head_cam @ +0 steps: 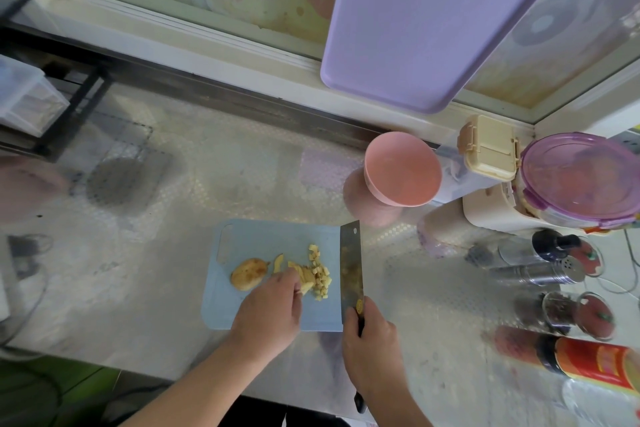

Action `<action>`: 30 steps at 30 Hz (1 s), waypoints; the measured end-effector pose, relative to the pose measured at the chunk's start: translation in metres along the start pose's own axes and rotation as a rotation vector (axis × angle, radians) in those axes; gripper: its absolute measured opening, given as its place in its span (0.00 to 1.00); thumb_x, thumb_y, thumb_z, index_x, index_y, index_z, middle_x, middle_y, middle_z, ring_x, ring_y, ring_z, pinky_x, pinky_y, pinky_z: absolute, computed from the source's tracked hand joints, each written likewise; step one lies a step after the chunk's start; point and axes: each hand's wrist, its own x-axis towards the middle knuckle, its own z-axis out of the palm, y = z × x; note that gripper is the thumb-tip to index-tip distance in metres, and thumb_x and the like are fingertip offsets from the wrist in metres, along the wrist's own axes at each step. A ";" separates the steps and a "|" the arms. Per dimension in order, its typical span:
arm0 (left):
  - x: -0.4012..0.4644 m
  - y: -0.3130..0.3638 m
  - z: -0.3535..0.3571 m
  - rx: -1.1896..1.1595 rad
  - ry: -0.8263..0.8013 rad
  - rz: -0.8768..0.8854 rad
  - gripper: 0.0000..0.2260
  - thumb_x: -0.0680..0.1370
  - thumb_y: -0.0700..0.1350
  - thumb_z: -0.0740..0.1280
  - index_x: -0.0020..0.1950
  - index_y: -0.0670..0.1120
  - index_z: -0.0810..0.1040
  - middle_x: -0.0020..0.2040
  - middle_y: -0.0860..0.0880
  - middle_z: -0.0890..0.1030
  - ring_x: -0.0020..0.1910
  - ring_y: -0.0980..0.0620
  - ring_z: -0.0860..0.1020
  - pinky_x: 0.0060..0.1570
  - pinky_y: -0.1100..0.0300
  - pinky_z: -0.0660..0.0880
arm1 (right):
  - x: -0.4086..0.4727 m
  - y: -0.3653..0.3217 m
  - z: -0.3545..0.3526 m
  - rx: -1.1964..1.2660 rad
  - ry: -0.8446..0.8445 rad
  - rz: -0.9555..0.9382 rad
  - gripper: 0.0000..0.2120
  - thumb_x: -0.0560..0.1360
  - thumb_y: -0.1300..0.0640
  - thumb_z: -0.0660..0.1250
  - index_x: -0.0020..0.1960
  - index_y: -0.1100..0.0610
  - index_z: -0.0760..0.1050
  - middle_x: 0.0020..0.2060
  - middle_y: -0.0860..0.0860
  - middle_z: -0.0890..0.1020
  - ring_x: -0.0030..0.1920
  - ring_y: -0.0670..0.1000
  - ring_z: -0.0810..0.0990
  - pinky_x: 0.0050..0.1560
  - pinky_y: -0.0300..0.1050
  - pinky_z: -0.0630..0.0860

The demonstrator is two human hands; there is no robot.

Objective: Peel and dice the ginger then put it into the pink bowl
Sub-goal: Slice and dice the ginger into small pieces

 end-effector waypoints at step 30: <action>-0.001 0.001 0.007 0.045 0.070 -0.283 0.17 0.83 0.53 0.62 0.69 0.46 0.72 0.61 0.47 0.75 0.53 0.47 0.81 0.45 0.56 0.79 | -0.009 -0.002 0.028 -0.323 -0.050 -0.216 0.07 0.83 0.51 0.54 0.46 0.50 0.64 0.29 0.49 0.69 0.28 0.51 0.67 0.28 0.40 0.61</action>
